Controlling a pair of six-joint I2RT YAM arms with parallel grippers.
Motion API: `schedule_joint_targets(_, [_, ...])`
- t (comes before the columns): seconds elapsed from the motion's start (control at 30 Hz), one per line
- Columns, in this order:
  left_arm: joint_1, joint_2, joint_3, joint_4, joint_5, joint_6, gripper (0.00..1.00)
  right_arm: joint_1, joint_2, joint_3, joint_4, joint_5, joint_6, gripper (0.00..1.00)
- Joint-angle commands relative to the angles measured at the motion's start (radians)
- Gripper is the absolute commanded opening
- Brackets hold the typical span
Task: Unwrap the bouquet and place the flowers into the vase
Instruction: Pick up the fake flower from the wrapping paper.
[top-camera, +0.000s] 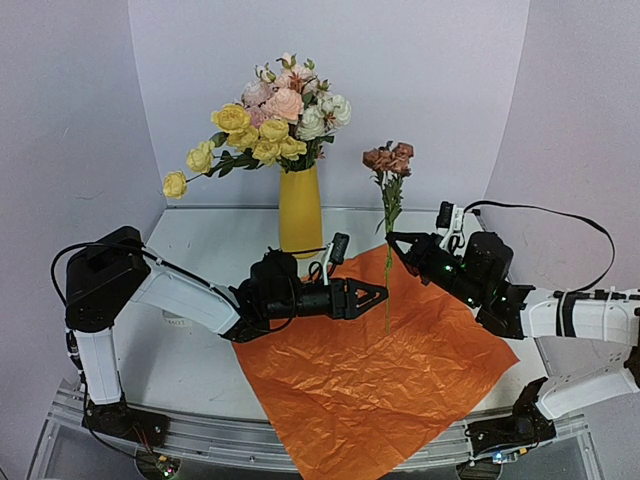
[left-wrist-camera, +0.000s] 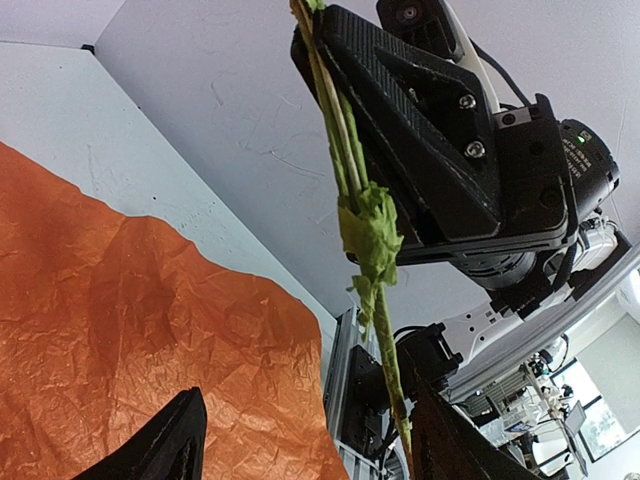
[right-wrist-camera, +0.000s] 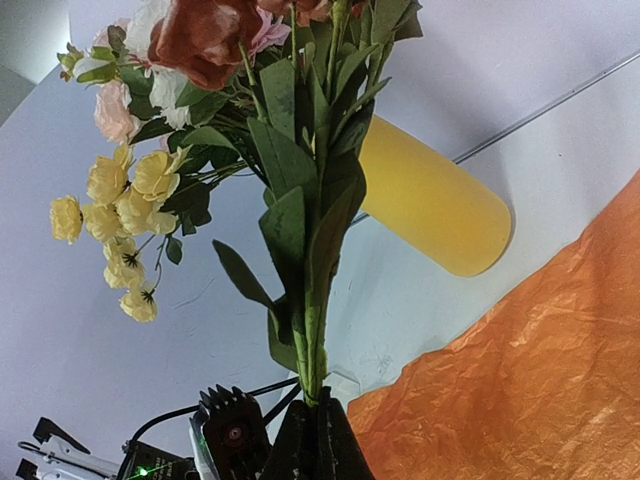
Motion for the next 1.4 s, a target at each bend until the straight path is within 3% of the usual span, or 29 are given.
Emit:
schedule_joint_targets(0.0, [-0.008,-0.012,0.043,0.010,0.059,-0.020,0.69,0.015,0.000,0.012,0.070,0.005,-0.004,0.00])
schedule_joint_targets(0.17, [-0.010,0.002,0.062,0.009,0.085,-0.020,0.63,0.022,0.012,0.015,0.076,0.002,-0.004,0.00])
schedule_joint_targets(0.27, [-0.011,0.009,0.072,0.009,0.092,-0.017,0.54,0.026,0.019,0.013,0.082,0.001,-0.002,0.00])
schedule_joint_targets(0.37, [-0.011,0.015,0.078,0.008,0.095,-0.011,0.34,0.029,0.022,0.010,0.089,-0.003,-0.001,0.00])
schedule_joint_targets(0.43, [-0.011,0.018,0.079,0.008,0.100,-0.007,0.13,0.031,0.026,0.006,0.095,-0.007,-0.001,0.00])
schedule_joint_targets(0.47, [-0.010,0.019,0.076,0.007,0.103,0.001,0.02,0.031,0.028,0.005,0.096,-0.010,-0.008,0.06])
schedule_joint_targets(0.5, [-0.009,0.017,0.069,0.006,0.101,0.010,0.00,0.031,0.028,0.003,0.095,-0.012,-0.010,0.15])
schedule_joint_targets(0.57, [-0.008,0.007,0.055,0.004,0.096,0.027,0.00,0.031,0.029,0.004,0.095,-0.017,-0.015,0.30])
schedule_joint_targets(0.6, [-0.008,-0.011,0.035,0.000,0.096,0.050,0.00,0.031,0.026,0.011,0.088,-0.027,-0.030,0.44])
schedule_joint_targets(0.63, [-0.008,-0.017,0.025,-0.001,0.097,0.062,0.00,0.031,0.023,0.015,0.081,-0.030,-0.037,0.49])
schedule_joint_targets(0.7, [-0.008,-0.047,-0.007,-0.010,0.113,0.104,0.00,0.031,0.014,0.027,0.040,-0.028,-0.055,0.73])
schedule_joint_targets(0.8, [-0.006,-0.091,-0.045,-0.046,0.138,0.169,0.00,0.027,0.000,0.045,-0.016,-0.042,-0.099,0.87])
schedule_joint_targets(0.97, [-0.005,-0.152,-0.079,-0.153,0.154,0.223,0.00,0.008,-0.022,0.101,-0.095,-0.130,-0.217,0.87])
schedule_joint_targets(1.13, [-0.005,-0.186,-0.111,-0.174,0.149,0.255,0.00,-0.017,-0.003,0.180,-0.253,-0.161,-0.260,0.73])
schedule_joint_targets(1.37, [-0.005,-0.202,-0.123,-0.206,0.147,0.280,0.00,-0.026,-0.030,0.191,-0.278,-0.167,-0.264,0.65])
